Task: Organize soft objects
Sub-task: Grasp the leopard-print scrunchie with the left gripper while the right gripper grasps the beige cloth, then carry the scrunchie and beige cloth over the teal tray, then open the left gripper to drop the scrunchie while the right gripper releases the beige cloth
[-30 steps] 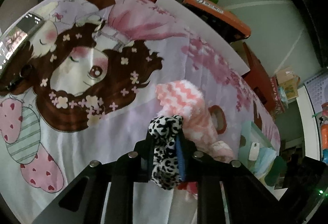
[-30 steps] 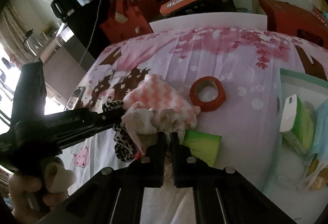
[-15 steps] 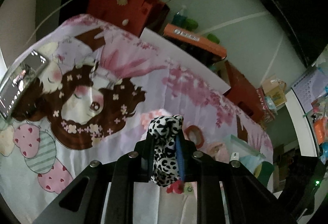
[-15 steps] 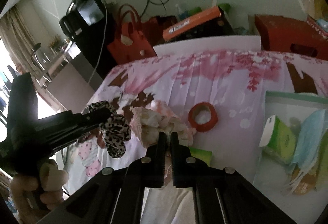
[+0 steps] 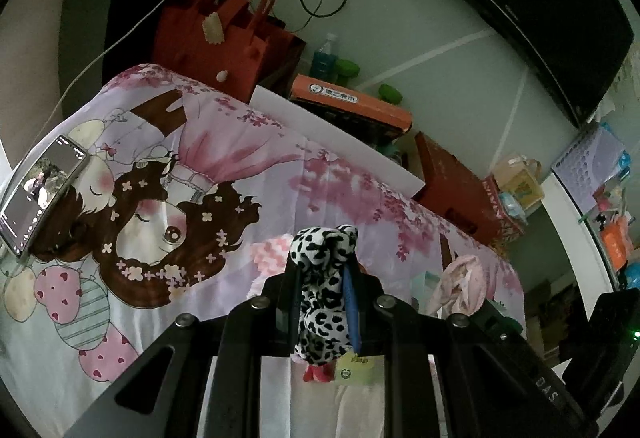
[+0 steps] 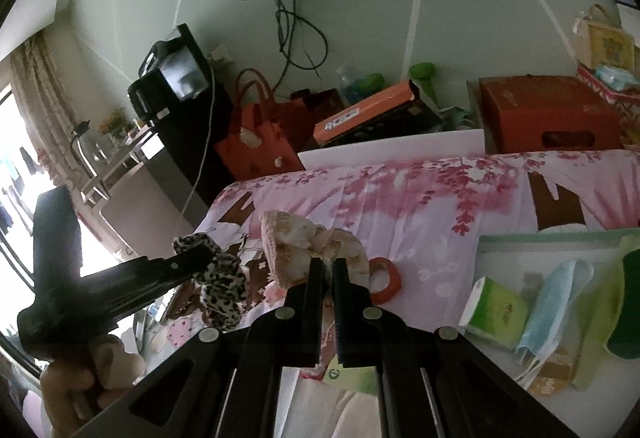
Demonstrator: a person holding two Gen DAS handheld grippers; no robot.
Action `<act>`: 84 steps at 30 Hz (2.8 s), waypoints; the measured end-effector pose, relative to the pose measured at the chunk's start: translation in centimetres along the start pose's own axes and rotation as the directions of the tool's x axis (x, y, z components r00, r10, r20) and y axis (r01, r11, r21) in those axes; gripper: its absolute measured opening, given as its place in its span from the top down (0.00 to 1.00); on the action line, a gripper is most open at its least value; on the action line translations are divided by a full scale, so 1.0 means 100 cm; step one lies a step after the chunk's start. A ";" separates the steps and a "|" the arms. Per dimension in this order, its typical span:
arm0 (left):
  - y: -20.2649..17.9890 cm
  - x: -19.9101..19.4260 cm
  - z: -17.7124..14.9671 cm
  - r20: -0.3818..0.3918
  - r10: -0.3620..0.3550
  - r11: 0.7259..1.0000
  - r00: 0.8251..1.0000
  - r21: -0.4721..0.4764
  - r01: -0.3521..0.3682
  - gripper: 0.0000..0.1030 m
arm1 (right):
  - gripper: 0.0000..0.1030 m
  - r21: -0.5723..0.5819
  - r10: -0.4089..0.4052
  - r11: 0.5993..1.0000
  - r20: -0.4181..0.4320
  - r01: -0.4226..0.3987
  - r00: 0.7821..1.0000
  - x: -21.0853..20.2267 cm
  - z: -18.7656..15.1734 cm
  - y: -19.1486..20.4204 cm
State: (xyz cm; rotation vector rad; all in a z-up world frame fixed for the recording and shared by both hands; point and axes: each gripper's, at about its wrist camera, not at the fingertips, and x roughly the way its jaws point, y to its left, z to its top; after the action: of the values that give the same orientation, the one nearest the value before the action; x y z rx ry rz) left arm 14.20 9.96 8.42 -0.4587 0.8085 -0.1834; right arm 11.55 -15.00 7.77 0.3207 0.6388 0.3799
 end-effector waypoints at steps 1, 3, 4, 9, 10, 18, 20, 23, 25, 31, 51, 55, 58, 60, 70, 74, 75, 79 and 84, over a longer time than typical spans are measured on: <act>-0.001 0.001 0.000 -0.003 0.000 1.000 1.000 0.001 0.000 0.81 | 0.95 0.006 0.001 1.000 -0.005 -0.001 1.000 0.001 0.000 -0.002; -0.002 0.002 -0.001 -0.006 -0.001 1.000 1.000 0.004 0.001 0.81 | 0.95 0.017 -0.003 1.000 -0.009 0.003 1.000 0.000 0.000 -0.006; -0.003 0.002 -0.001 -0.007 -0.001 1.000 1.000 0.006 0.001 0.81 | 0.95 0.018 -0.003 1.000 -0.007 0.004 1.000 -0.001 0.000 -0.007; -0.010 0.009 -0.003 -0.020 0.004 1.000 1.000 0.019 -0.003 0.81 | 0.95 0.027 -0.010 1.000 -0.003 0.010 1.000 -0.002 0.000 -0.011; -0.014 0.010 -0.004 -0.021 -0.001 1.000 1.000 0.027 0.002 0.81 | 0.95 0.031 -0.011 0.999 -0.003 0.011 1.000 -0.002 0.001 -0.013; -0.066 0.024 -0.015 -0.048 -0.078 0.985 0.996 0.149 0.084 0.81 | 0.95 0.063 -0.088 0.994 0.070 0.084 0.994 -0.032 0.011 -0.036; -0.081 0.028 -0.020 -0.063 -0.104 0.977 0.993 0.182 0.114 0.81 | 0.95 0.091 -0.127 0.989 0.094 0.119 0.987 -0.044 0.014 -0.049; -0.103 0.034 -0.028 -0.091 -0.147 0.960 0.985 0.227 0.164 0.81 | 0.95 0.148 -0.210 0.970 0.126 0.191 0.970 -0.065 0.017 -0.075; -0.117 0.038 -0.033 -0.113 -0.172 0.947 0.979 0.253 0.196 0.81 | 0.95 0.181 -0.254 0.957 0.140 0.227 0.957 -0.079 0.019 -0.090; -0.157 0.045 -0.053 -0.188 -0.237 0.901 0.953 0.323 0.288 0.81 | 0.95 0.286 -0.383 0.900 0.163 0.328 0.909 -0.121 0.019 -0.133; -0.174 0.139 -0.114 -0.449 -0.130 0.898 0.884 0.324 0.297 0.81 | 0.95 0.308 -0.424 0.842 -0.133 0.444 0.896 -0.054 -0.021 -0.187; -0.176 0.143 -0.114 -0.445 -0.119 0.896 0.888 0.337 0.289 0.81 | 0.95 0.314 -0.429 0.829 -0.171 0.462 0.887 -0.046 -0.027 -0.197; -0.176 0.147 -0.115 -0.443 -0.116 0.897 0.889 0.338 0.285 0.81 | 0.95 0.314 -0.431 0.825 -0.186 0.469 0.883 -0.041 -0.031 -0.203; -0.175 0.150 -0.114 -0.445 -0.117 0.899 0.888 0.333 0.285 0.80 | 0.95 0.316 -0.429 0.824 -0.194 0.470 0.882 -0.037 -0.033 -0.205; -0.178 0.148 -0.110 -0.465 -0.117 0.894 0.878 0.336 0.297 0.67 | 0.92 0.311 -0.429 0.825 -0.201 0.473 0.881 -0.035 -0.032 -0.202; -0.180 0.141 -0.107 -0.459 -0.108 0.893 0.882 0.345 0.289 0.48 | 0.92 0.296 -0.438 0.827 -0.193 0.477 0.878 -0.039 -0.028 -0.196; -0.180 0.138 -0.105 -0.456 -0.109 0.892 0.883 0.347 0.289 0.47 | 0.92 0.292 -0.441 0.827 -0.191 0.480 0.877 -0.039 -0.027 -0.196; -0.182 0.123 -0.096 -0.422 -0.116 0.887 0.899 0.364 0.285 0.42 | 0.91 0.276 -0.451 0.828 -0.186 0.488 0.873 -0.043 -0.023 -0.191; -0.179 0.104 -0.081 -0.365 -0.141 0.890 0.920 0.360 0.279 0.38 | 0.89 0.253 -0.470 0.830 -0.163 0.497 0.868 -0.053 -0.017 -0.181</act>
State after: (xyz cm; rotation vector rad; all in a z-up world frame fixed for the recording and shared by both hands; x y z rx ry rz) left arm 15.65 -11.97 5.01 -0.1178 1.0185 -0.6374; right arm 10.98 -33.03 1.91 0.4053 0.8439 -0.1946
